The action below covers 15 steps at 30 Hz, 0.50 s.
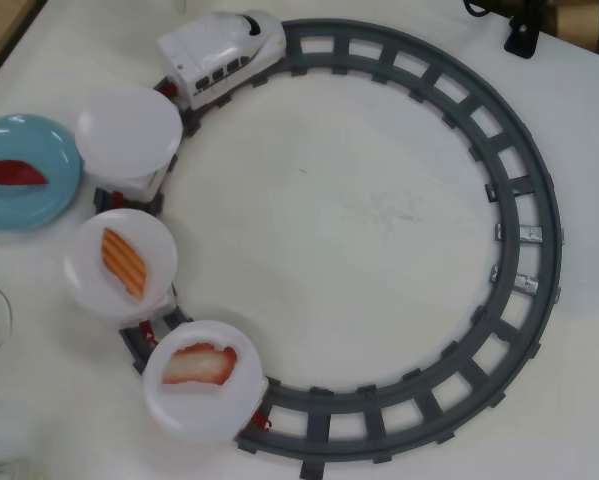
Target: Pick up the sushi from the Shinkansen and put it on the blue dish
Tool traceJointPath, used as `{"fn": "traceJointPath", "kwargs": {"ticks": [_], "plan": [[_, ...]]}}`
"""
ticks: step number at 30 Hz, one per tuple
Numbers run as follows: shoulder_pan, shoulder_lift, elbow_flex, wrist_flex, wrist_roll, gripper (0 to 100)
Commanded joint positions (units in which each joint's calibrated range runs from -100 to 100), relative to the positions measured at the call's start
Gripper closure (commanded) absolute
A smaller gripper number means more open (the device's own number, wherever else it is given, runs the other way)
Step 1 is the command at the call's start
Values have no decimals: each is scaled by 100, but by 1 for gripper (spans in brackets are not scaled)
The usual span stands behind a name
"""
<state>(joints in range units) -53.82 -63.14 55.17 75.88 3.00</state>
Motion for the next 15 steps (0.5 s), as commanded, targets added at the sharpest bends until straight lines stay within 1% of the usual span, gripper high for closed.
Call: {"fn": "traceJointPath", "kwargs": {"ticks": [1, 15], "plan": [[30, -493, 498, -161, -39, 97], [39, -1496, 2256, -612, -28, 97]]}}
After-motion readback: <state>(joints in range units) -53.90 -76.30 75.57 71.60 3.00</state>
